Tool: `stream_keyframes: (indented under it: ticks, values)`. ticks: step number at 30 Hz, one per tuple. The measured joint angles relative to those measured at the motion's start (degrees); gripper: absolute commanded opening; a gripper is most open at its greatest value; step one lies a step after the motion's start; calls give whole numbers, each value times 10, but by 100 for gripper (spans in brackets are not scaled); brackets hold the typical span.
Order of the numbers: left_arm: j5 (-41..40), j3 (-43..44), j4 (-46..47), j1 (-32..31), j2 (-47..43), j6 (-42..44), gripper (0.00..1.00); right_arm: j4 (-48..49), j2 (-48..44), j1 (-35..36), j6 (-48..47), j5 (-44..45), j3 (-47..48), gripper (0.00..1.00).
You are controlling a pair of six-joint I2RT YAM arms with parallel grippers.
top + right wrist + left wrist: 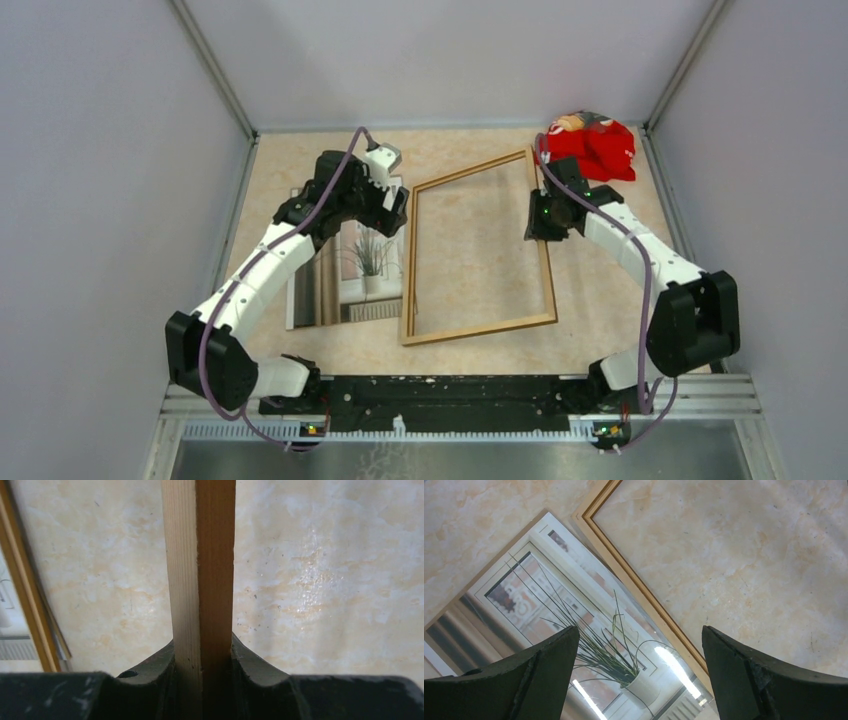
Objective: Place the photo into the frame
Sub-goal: Turn over the photo frame at the center of the board.
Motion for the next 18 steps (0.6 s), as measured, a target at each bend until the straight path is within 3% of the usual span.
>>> stream_keyframes:
  ticks: [8,18]
  values:
    - [-9,-11,0,3,-3,6,98,12,44,2,-35,31,2,21]
    - [-8,-12,-3,6,-3,6,98,-8,150,2,-107,148,68,24]
